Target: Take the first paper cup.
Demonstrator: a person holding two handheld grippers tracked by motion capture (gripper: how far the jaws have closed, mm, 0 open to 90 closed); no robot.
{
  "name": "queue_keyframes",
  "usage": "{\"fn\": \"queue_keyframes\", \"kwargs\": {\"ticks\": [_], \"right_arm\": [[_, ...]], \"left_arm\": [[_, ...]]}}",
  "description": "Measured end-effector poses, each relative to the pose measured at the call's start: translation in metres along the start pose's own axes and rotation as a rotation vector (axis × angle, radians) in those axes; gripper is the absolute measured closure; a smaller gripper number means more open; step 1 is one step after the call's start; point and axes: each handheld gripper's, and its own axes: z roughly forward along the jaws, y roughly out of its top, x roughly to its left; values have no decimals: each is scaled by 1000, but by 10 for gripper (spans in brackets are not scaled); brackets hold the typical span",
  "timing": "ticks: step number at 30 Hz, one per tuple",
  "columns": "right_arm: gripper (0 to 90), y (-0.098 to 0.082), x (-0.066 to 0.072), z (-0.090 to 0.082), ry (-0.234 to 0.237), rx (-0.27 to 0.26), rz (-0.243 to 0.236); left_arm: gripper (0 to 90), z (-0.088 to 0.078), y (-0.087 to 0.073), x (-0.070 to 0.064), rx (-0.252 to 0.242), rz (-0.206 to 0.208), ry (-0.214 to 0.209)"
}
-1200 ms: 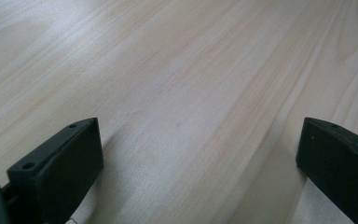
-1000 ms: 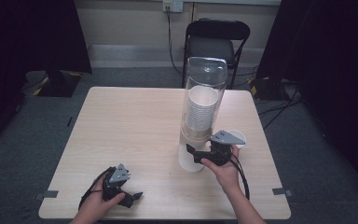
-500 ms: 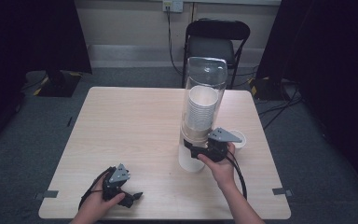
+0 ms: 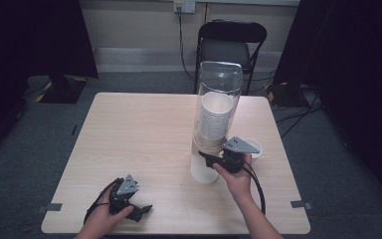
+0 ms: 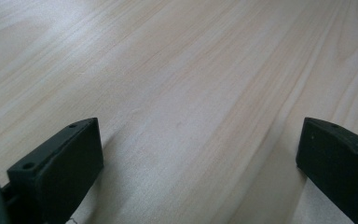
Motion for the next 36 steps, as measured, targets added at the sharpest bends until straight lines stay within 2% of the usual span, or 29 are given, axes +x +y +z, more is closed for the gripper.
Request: {"fn": "queue_keyframes", "kwargs": {"ticks": [6, 7, 13, 16, 19, 30, 31, 33, 34, 35, 36], "right_arm": [[351, -4, 0, 0, 0, -15, -29], [351, -4, 0, 0, 1, -18, -26], [354, -6, 0, 0, 0, -25, -26], [355, -9, 0, 1, -6, -51, -24], [356, -10, 1, 1, -3, -55, -12], [359, -12, 0, 2, -1, -59, -13], [360, -12, 0, 2, 7, -57, -9], [367, -15, 0, 4, 0, -36, -14], [369, -25, -1, 11, 5, 78, -21], [368, -37, -2, 12, 5, 50, 2], [367, -56, -5, 15, -10, 147, 21]], "left_arm": [[0, 0, 0, 0, 0, -2, 0], [0, 1, -1, 0, -16, -5, -4], [0, 1, -1, 0, -16, -5, -3], [0, 1, -1, 0, -17, -5, -3], [0, 1, -1, 0, -17, -5, -3], [0, 1, -1, 0, -17, -5, -2], [0, 1, 0, -1, -9, -2, 7], [0, 0, 0, 0, -1, -1, 2], [0, 0, 0, 0, 0, -1, 1], [0, 0, 0, 0, 0, 0, 2], [0, 0, 0, 0, 0, -1, 1]]}}
